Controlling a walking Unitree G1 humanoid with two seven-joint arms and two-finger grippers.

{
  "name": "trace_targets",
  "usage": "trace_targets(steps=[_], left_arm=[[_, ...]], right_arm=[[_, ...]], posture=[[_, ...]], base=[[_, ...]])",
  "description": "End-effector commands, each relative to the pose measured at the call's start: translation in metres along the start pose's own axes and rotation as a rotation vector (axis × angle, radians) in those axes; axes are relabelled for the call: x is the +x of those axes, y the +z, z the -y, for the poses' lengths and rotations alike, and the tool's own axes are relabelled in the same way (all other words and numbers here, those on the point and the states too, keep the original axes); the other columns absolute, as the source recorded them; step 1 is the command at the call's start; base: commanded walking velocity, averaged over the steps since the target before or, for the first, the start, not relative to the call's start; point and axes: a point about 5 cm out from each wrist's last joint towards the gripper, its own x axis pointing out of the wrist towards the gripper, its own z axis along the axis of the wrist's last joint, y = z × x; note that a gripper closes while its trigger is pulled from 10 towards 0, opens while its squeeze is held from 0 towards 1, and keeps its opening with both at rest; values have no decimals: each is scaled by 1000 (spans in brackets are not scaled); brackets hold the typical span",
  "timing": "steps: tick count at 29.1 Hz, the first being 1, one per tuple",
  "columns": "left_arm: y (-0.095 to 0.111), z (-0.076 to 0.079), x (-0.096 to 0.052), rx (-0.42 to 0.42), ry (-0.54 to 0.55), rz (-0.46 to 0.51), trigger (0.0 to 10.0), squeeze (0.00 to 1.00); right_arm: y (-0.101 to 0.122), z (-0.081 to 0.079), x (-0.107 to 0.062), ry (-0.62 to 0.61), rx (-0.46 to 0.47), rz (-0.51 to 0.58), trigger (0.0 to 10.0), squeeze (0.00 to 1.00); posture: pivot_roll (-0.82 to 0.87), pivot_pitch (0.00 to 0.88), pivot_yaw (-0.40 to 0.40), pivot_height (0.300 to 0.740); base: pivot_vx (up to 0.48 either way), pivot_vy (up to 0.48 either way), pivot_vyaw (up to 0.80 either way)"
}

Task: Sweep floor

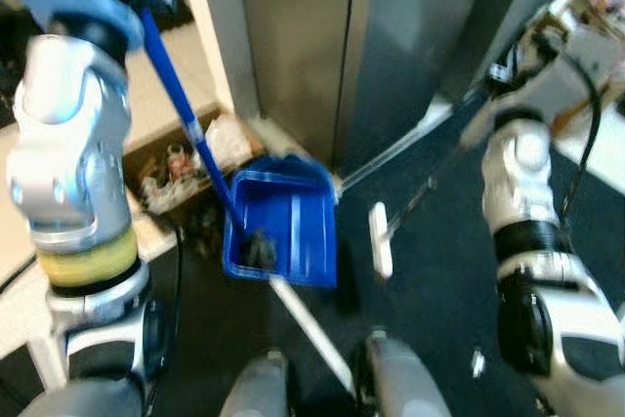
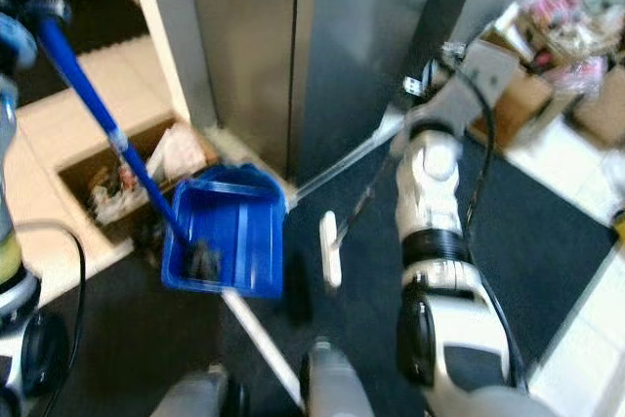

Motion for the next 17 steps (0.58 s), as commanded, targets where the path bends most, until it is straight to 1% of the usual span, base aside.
trace_targets(steps=[1, 17], left_arm=[[9, -4, -1, 14, 7, 40, 10000, 0], [8, -4, -1, 12, 7, 42, 10000, 0]], right_arm=[[11, -6, 3, 15, 15, 48, 10000, 0], [11, -5, 2, 12, 8, 46, 10000, 0]], posture=[[86, 0, -54, 740], [81, 0, -54, 740]], base=[[480, 0, 0], [480, 0, 0]])
